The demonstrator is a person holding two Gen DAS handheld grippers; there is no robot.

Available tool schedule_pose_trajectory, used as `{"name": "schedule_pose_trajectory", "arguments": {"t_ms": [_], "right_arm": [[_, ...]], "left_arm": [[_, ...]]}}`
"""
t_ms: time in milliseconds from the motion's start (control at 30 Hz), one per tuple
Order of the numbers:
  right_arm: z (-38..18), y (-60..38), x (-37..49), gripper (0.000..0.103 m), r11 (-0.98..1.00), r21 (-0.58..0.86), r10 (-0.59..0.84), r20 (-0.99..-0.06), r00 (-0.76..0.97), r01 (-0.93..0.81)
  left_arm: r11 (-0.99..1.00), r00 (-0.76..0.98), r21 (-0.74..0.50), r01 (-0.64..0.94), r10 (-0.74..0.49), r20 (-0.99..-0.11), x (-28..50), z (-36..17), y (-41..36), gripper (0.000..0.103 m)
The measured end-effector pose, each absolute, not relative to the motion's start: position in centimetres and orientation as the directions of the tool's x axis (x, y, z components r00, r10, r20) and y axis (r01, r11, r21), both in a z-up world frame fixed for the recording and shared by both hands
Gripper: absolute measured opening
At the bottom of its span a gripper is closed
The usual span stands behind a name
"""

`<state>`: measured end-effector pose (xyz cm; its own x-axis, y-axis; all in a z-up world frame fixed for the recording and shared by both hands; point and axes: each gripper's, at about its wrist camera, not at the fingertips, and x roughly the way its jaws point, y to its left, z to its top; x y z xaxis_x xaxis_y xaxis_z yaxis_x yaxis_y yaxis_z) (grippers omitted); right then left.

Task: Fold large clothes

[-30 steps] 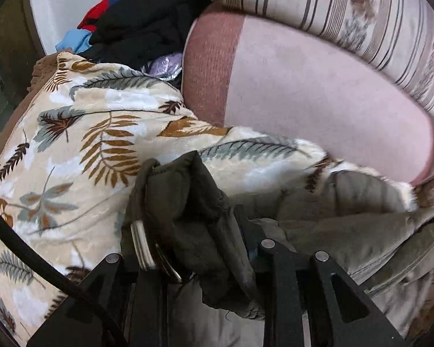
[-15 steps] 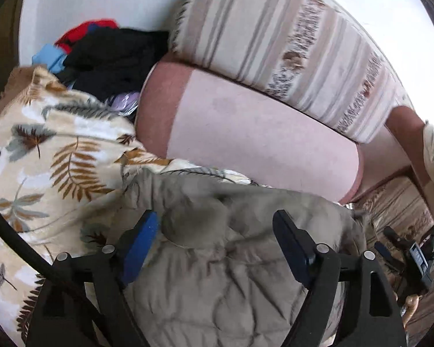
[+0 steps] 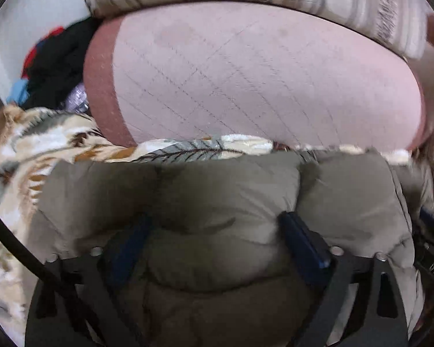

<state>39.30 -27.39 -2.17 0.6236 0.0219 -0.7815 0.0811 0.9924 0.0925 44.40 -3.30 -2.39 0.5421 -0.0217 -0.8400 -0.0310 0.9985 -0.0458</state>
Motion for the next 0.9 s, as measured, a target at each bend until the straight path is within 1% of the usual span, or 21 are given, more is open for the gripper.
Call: {"name": "schedule_pose_trajectory", "arguments": {"t_ms": [100, 200, 300, 367, 467, 533, 667, 800, 900], "right_arm": [[-3.7, -28.5, 40.6, 0.094, 0.981, 0.164, 0.060, -0.773, 0.631, 0.107], [-4.6, -29.3, 41.1, 0.095, 0.968, 0.228, 0.107, -0.760, 0.642, 0.109], [-5.2, -29.5, 41.6, 0.095, 0.958, 0.262, 0.130, -0.756, 0.642, 0.114], [-5.2, -29.4, 41.6, 0.095, 0.960, 0.253, 0.122, -0.761, 0.638, 0.118], [-3.9, -28.7, 41.5, 0.095, 0.979, 0.153, 0.043, -0.803, 0.594, 0.136], [-1.5, -28.8, 39.9, 0.092, 0.983, 0.131, 0.022, -0.782, 0.624, 0.130], [1.1, -31.3, 35.2, 0.092, 0.971, 0.204, 0.079, -0.764, 0.641, 0.123], [-0.4, -35.8, 29.4, 0.093, 0.955, 0.257, 0.131, -0.809, 0.574, 0.145], [-2.8, -38.5, 26.1, 0.094, 0.938, 0.288, 0.144, -0.828, 0.542, 0.191]], "left_arm": [[0.995, 0.552, -0.089, -0.036, -0.055, -0.832, 45.5, -3.5, -2.9, 0.098], [0.994, 0.563, -0.103, -0.039, -0.063, -0.824, 45.8, -4.1, -2.8, 0.098], [0.995, 0.560, -0.095, -0.043, -0.055, -0.827, 46.0, -4.2, -2.9, 0.098], [0.995, 0.539, -0.089, -0.048, -0.049, -0.841, 45.8, -3.5, -2.9, 0.098], [0.992, 0.527, -0.121, -0.047, -0.079, -0.846, 44.1, -1.1, -1.7, 0.094], [0.990, 0.551, -0.133, -0.051, -0.083, -0.830, 42.0, 1.0, 0.0, 0.094], [0.990, 0.563, -0.130, -0.053, -0.078, -0.823, 37.3, 3.5, 4.8, 0.094], [0.987, 0.549, -0.138, -0.088, -0.067, -0.833, 33.0, 2.8, 10.2, 0.094], [0.968, 0.511, -0.232, -0.095, -0.153, -0.846, 30.2, 0.3, 13.8, 0.094]]}}
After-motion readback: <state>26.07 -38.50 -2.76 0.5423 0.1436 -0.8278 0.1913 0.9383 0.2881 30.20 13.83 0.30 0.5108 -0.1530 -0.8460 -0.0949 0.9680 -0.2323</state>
